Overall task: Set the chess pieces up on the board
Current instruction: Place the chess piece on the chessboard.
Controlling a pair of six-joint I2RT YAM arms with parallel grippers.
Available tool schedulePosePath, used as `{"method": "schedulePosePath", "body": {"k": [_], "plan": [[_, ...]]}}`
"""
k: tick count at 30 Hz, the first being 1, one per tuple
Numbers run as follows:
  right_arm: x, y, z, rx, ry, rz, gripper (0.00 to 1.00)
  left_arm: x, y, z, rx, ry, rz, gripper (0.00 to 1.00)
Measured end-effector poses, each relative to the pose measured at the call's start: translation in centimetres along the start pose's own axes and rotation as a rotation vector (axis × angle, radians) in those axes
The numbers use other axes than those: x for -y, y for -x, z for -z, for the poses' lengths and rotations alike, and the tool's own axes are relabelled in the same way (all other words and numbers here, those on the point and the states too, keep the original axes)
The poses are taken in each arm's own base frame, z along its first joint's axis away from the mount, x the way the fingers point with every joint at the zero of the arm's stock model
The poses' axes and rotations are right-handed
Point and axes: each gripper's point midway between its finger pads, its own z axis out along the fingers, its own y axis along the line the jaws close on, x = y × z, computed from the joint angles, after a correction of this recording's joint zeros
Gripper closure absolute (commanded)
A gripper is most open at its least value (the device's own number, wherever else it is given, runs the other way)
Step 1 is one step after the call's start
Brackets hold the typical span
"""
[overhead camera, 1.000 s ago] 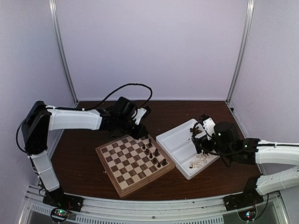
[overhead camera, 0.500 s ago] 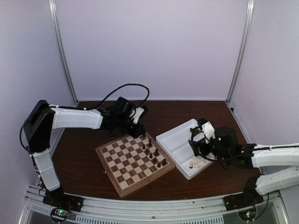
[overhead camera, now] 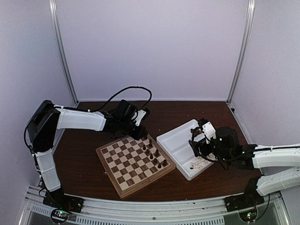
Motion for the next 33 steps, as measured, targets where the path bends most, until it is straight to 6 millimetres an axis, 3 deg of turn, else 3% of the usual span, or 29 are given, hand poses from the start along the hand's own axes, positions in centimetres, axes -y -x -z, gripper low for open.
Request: {"method": "schedulePosePath", "body": {"k": [22,33], "plan": [[-0.2,-0.2,0.2,0.003,0.016,0.002,0.00,-0.3,-1.8,-1.9,-0.044,-0.005,-0.001,1.00],[-0.2,-0.2,0.2,0.003,0.017,0.002,0.00,-0.2,-1.7,-2.1,-0.044,-0.012,-0.001,1.00]]}}
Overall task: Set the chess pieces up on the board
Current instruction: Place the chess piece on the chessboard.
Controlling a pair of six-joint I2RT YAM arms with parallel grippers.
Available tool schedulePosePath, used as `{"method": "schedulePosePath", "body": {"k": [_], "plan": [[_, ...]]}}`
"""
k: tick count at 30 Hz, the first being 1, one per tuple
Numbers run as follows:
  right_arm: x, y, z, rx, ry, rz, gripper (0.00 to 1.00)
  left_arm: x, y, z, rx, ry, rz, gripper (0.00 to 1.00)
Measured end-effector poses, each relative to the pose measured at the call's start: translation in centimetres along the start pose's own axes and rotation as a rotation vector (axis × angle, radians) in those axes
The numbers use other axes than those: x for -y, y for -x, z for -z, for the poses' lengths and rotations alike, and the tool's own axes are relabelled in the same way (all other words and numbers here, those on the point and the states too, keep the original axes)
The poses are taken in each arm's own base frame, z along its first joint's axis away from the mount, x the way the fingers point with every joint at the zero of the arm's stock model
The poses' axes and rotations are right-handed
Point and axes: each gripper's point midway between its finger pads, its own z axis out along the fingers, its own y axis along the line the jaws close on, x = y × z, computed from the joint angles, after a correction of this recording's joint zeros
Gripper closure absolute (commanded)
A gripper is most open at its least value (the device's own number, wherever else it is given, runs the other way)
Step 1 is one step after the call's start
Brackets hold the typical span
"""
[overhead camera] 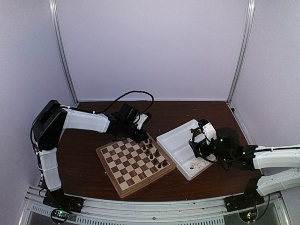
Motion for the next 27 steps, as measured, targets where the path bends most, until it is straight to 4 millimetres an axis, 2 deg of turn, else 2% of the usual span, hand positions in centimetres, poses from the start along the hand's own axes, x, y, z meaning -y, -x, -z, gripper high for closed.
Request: {"method": "schedulePosePath", "body": {"k": [6,9,17,27], "plan": [[0.0,0.0,0.0,0.000,0.000,0.000,0.00,0.1,-0.2,-0.3,-0.007,-0.010,0.001,0.98],[0.0,0.0,0.0,0.000,0.001,0.000,0.00,0.1,-0.2,-0.3,-0.007,-0.010,0.001,0.87],[-0.1,-0.2,-0.1,-0.008,0.004,0.003,0.00,0.1,0.1,-0.2,-0.010,-0.009,0.001,0.72],[-0.2,-0.4,-0.2,-0.014,0.007,0.005,0.00,0.3,1.0,0.1,-0.010,-0.008,0.004,0.68]]}}
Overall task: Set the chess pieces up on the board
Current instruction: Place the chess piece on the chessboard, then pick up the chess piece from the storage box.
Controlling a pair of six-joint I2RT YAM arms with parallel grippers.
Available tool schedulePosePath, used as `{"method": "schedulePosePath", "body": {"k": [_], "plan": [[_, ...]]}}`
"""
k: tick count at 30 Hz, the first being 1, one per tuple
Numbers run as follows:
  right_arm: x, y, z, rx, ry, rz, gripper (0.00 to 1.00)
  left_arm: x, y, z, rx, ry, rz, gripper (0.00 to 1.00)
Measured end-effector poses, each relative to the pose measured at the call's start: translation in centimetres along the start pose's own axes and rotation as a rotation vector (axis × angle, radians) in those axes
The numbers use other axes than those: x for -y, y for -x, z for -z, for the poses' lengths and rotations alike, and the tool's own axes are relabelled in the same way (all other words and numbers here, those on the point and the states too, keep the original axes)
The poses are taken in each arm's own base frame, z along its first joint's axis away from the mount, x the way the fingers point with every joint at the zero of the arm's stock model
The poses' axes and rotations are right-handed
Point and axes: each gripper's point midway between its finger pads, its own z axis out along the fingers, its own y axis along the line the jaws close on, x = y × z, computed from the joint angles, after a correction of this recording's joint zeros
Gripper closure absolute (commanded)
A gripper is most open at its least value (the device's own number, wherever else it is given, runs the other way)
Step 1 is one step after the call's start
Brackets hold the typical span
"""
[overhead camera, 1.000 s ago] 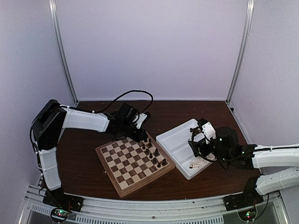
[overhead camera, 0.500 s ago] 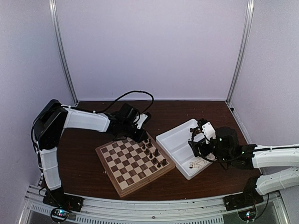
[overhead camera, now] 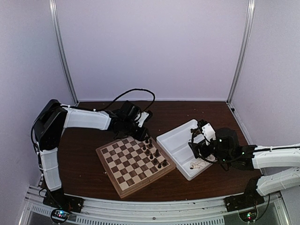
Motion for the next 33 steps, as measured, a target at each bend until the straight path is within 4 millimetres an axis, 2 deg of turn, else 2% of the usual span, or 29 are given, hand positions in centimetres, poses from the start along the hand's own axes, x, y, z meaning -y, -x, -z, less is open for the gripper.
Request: {"method": "schedulePosePath", "body": {"k": [10,13,17,19,22,26,28,30,33], "plan": [[-0.2,-0.2,-0.1,-0.006,0.011,0.002,0.00,0.2,0.5,0.9,-0.018,0.006,0.005,0.62],[-0.2,-0.2,0.0,-0.007,0.013,-0.001,0.00,0.4,1.4,2.3,0.001,0.011,0.002,0.60],[-0.1,0.0,0.3,-0.025,0.012,-0.007,0.00,1.0,3.4,5.5,0.057,0.012,-0.003,0.56],[0.1,0.9,0.5,-0.028,0.008,-0.020,0.00,1.4,4.5,7.3,0.091,0.010,-0.004,0.52],[0.7,3.5,0.9,-0.020,-0.003,-0.052,0.00,1.9,5.6,9.7,0.127,0.006,0.013,0.45],[2.8,7.3,1.8,-0.017,-0.052,-0.125,0.07,2.4,5.7,12.1,0.144,-0.003,0.049,0.37],[4.5,9.4,2.3,-0.013,-0.090,-0.178,0.13,2.5,4.8,13.3,0.140,-0.004,0.073,0.32],[5.8,10.8,2.4,-0.014,-0.119,-0.211,0.23,2.5,3.5,14.4,0.130,-0.001,0.095,0.22],[7.0,11.1,1.8,-0.056,-0.146,-0.249,0.30,2.5,1.7,16.0,0.124,0.008,0.126,0.07]]}}
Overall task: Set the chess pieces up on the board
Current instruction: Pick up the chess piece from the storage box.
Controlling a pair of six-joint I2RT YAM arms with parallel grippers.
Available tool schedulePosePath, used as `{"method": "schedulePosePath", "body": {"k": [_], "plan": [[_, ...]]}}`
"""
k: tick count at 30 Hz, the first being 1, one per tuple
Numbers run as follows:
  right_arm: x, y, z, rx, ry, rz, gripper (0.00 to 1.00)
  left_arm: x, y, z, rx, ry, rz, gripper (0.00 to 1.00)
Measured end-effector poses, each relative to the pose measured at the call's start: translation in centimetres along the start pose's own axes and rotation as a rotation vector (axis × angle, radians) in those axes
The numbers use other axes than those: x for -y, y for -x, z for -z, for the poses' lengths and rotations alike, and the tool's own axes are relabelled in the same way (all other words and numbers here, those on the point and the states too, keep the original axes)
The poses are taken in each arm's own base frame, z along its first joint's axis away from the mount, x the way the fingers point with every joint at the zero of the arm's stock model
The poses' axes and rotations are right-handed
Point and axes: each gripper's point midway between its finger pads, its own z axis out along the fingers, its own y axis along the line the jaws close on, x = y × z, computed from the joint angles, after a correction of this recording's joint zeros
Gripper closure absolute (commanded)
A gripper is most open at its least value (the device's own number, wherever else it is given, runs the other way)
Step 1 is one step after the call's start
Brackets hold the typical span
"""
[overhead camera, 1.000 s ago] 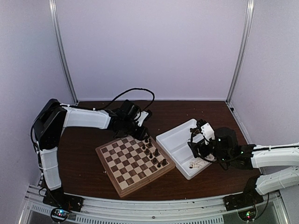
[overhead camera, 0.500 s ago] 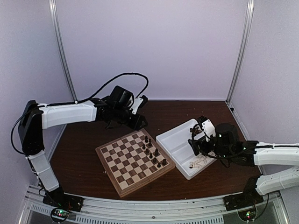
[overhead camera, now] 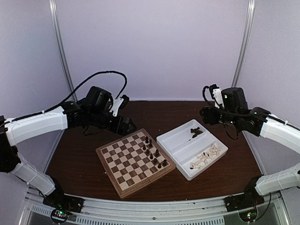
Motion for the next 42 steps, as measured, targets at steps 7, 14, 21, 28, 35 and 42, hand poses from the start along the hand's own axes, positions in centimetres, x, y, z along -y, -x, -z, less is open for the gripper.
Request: {"method": "schedulePosePath", "body": {"k": [7,14,21,28,35,42], "plan": [[-0.1,-3.1,-5.5,-0.272,-0.005,0.039,0.34,-0.8,-1.9,3.6,0.049,0.036,0.058,0.05],[-1.5,-5.6,-11.3,-0.504,-0.014,0.176,0.31,-1.3,-2.6,5.3,0.075,0.062,0.076,0.05],[-1.1,-8.8,-15.3,-0.674,-0.081,0.263,0.35,-1.4,-3.0,5.8,0.073,0.068,0.076,0.06],[-0.4,-9.8,-17.1,-0.733,-0.135,0.337,0.43,-1.6,-3.6,5.8,0.056,0.076,0.075,0.06],[0.7,-11.7,-18.9,-0.794,-0.206,0.401,0.51,-1.6,-3.7,5.7,0.053,0.070,0.069,0.06],[2.0,-13.6,-19.4,-0.847,-0.272,0.463,0.66,-1.6,-4.1,5.1,0.031,0.065,0.069,0.07]]}}
